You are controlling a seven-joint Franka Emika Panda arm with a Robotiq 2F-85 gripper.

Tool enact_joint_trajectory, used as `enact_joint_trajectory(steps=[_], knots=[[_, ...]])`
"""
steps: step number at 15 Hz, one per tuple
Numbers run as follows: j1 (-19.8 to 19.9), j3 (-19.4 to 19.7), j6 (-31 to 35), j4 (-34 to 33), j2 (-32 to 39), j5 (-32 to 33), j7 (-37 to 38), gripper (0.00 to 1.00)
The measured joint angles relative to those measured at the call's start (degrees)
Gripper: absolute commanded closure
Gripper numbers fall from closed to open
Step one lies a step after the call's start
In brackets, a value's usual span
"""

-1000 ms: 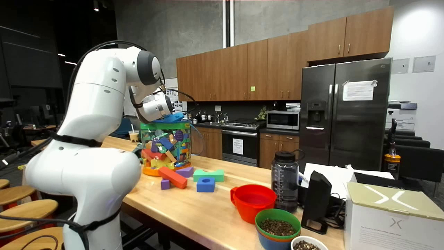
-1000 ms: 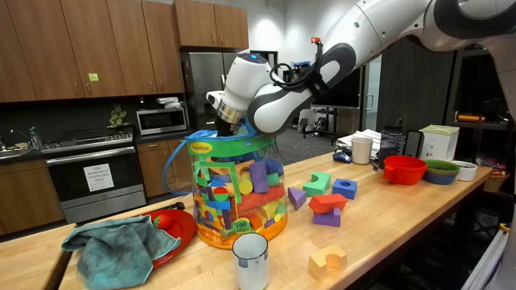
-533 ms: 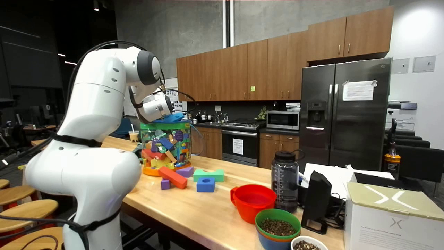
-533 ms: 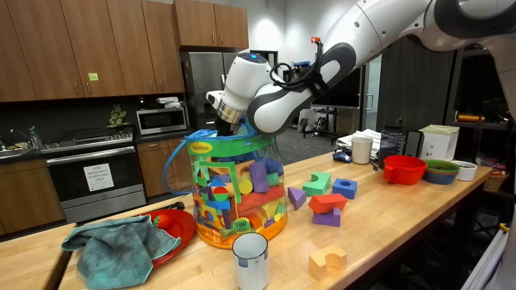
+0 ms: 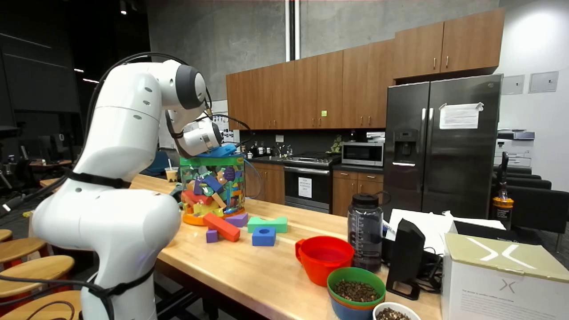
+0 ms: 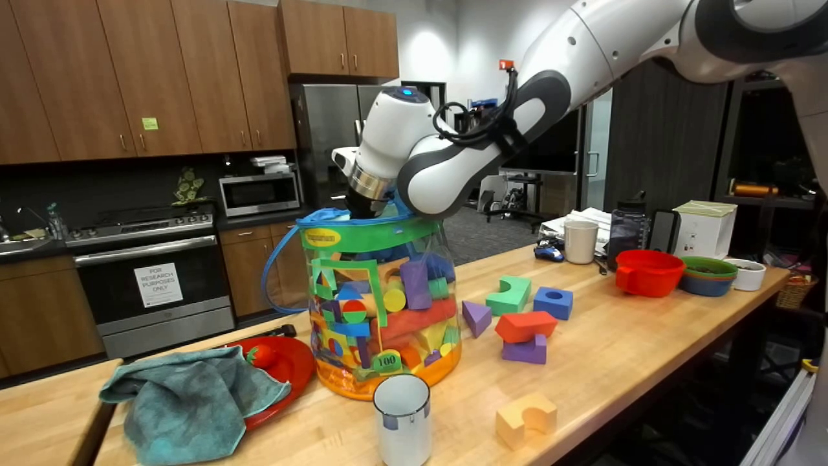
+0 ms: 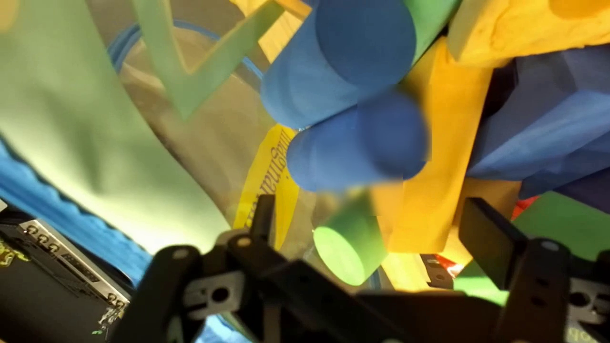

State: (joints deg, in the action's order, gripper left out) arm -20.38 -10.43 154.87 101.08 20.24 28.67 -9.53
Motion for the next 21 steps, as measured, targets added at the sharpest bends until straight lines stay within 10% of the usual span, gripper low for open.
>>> enact_joint_trajectory(steps=[16, 17, 21], knots=[[-0.1, 0.9, -1.4, 2.9, 0.0, 0.1, 2.4, 0.0], [-0.1, 0.7, -1.4, 3.1, 0.0, 0.0, 2.4, 0.25], [-0.1, 0.4, -1.4, 3.1, 0.0, -0.7, 2.4, 0.44]])
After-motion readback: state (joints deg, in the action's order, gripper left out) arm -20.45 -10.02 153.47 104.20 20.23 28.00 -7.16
